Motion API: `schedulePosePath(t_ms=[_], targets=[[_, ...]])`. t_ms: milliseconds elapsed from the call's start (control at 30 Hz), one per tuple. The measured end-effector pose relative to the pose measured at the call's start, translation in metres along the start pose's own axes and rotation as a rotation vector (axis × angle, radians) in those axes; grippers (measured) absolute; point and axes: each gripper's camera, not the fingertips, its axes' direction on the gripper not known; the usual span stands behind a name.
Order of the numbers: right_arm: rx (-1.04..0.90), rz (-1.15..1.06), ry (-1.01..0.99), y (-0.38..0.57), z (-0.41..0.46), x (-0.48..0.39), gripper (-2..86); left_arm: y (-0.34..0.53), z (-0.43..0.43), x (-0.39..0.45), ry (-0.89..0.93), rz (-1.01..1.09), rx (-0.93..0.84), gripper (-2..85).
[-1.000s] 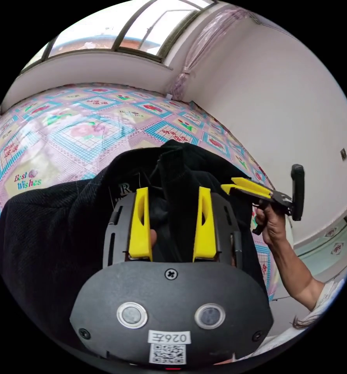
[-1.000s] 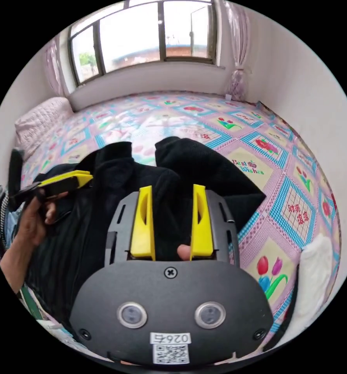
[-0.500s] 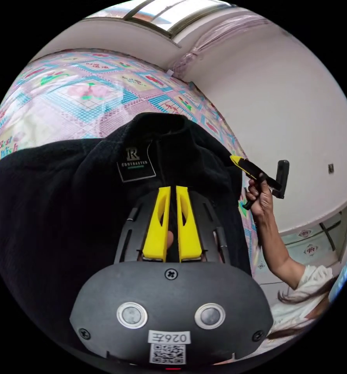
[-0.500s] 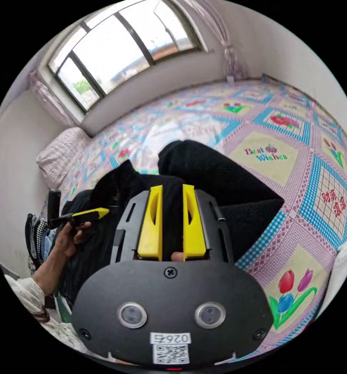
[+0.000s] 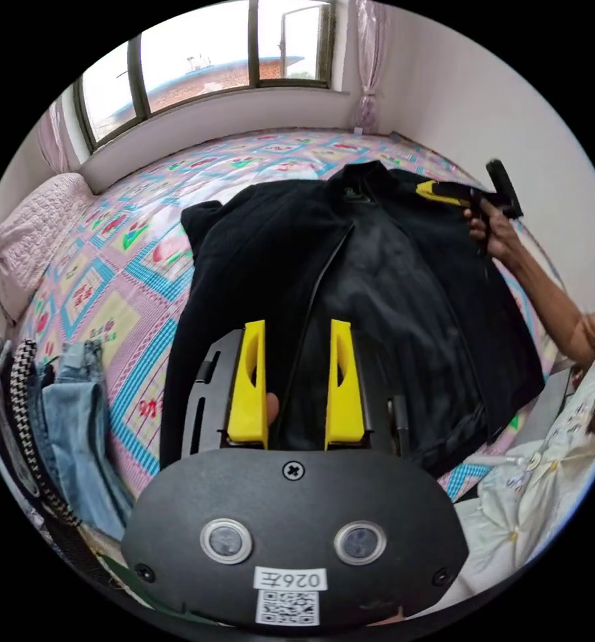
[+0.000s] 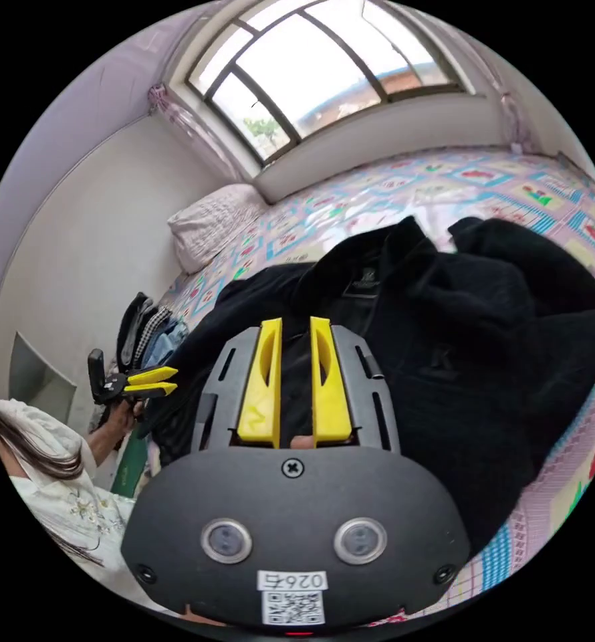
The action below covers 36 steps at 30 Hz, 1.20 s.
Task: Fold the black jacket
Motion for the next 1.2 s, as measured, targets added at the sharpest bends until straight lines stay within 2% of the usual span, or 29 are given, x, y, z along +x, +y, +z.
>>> schedulePosePath(t_ms=[167, 300, 433, 533, 733, 800, 867, 1000, 1100, 1200], targets=[[-0.2, 0.071, -0.139, -0.015, 0.079, -0.011, 8.9, 0.062, -0.021, 0.025, -0.214, 0.064, -0.128, 17.3], [-0.29, 0.225, -0.218, -0.017, 0.137, -0.007, 11.3, 0.101, -0.033, 0.026, -0.24, 0.019, -0.196, 16.8], [-0.291, 0.335, -0.25, -0.014, 0.159, 0.002, 11.5, 0.139, -0.04, 0.021, -0.301, -0.064, -0.294, 13.8], [-0.29, 0.377, -0.268, -0.015, 0.173, 0.007, 11.4, 0.157, -0.04, 0.022, -0.387, -0.072, -0.33, 14.6], [-0.264, 0.455, -0.304, -0.029, 0.199, 0.02, 7.4, 0.164, -0.036, 0.013, -0.389, -0.025, -0.374, 15.3], [-0.286, 0.469, -0.337, -0.034, 0.209, 0.024, 1.8, 0.16, -0.041, 0.004, -0.366, -0.023, -0.383, 13.3], [-0.256, 0.468, -0.365, -0.038, 0.204, 0.023, -0.3, 0.157, -0.052, -0.016, -0.303, -0.034, -0.393, 8.1], [-0.196, 0.305, -0.31, -0.06, 0.174, -0.015, -1.5, 0.16, -0.084, -0.05, -0.183, -0.06, -0.344, 4.1], [-0.159, 0.187, -0.288, -0.078, 0.155, -0.046, -1.5, 0.164, -0.128, -0.09, -0.02, -0.141, -0.248, 2.5], [-0.142, 0.081, -0.246, -0.092, 0.145, -0.07, -1.5, 0.175, -0.186, -0.142, 0.191, -0.259, -0.076, 1.3]])
